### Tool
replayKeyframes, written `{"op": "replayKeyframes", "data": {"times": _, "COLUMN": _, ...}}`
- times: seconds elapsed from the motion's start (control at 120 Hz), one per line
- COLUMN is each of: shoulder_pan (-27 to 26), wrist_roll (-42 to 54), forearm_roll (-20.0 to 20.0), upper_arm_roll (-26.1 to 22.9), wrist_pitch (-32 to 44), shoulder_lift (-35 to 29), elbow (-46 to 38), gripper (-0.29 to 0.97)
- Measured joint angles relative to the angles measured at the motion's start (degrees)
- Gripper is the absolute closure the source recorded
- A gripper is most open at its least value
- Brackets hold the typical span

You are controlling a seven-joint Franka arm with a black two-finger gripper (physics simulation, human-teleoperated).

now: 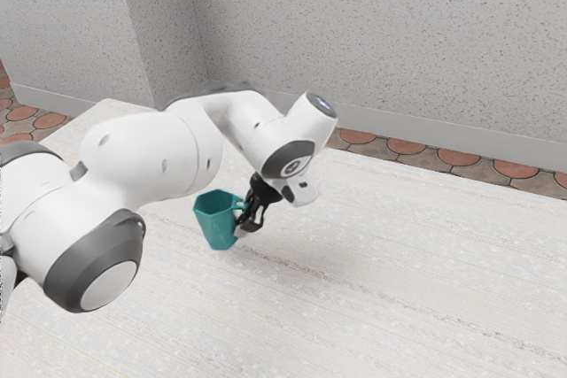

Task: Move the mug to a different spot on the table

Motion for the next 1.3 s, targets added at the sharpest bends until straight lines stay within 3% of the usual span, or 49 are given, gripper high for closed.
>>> {"op": "replayKeyframes", "data": {"times": 0.175, "shoulder_pan": 0.0, "wrist_roll": -0.7, "forearm_roll": -0.9, "upper_arm_roll": 0.1, "wrist_pitch": 0.4, "shoulder_lift": 1.8, "elbow": -0.2, "gripper": 0.61}}
{"op": "replayKeyframes", "data": {"times": 0.425, "shoulder_pan": 0.3, "wrist_roll": -1.3, "forearm_roll": -4.4, "upper_arm_roll": 0.1, "wrist_pitch": 1.6, "shoulder_lift": 1.9, "elbow": -1.7, "gripper": 0.22}}
{"op": "replayKeyframes", "data": {"times": 0.7, "shoulder_pan": 0.2, "wrist_roll": -1.7, "forearm_roll": -6.4, "upper_arm_roll": 1.7, "wrist_pitch": 1.7, "shoulder_lift": 0.2, "elbow": -2.4, "gripper": 0.06}}
{"op": "replayKeyframes", "data": {"times": 1.075, "shoulder_pan": 0.0, "wrist_roll": -4.9, "forearm_roll": -6.7, "upper_arm_roll": 2.7, "wrist_pitch": 1.7, "shoulder_lift": -19.4, "elbow": -2.5, "gripper": 0.01}}
{"op": "replayKeyframes", "data": {"times": 1.3, "shoulder_pan": -0.1, "wrist_roll": -11.5, "forearm_roll": -4.6, "upper_arm_roll": -2.4, "wrist_pitch": -0.1, "shoulder_lift": -31.7, "elbow": -1.2, "gripper": 0.0}}
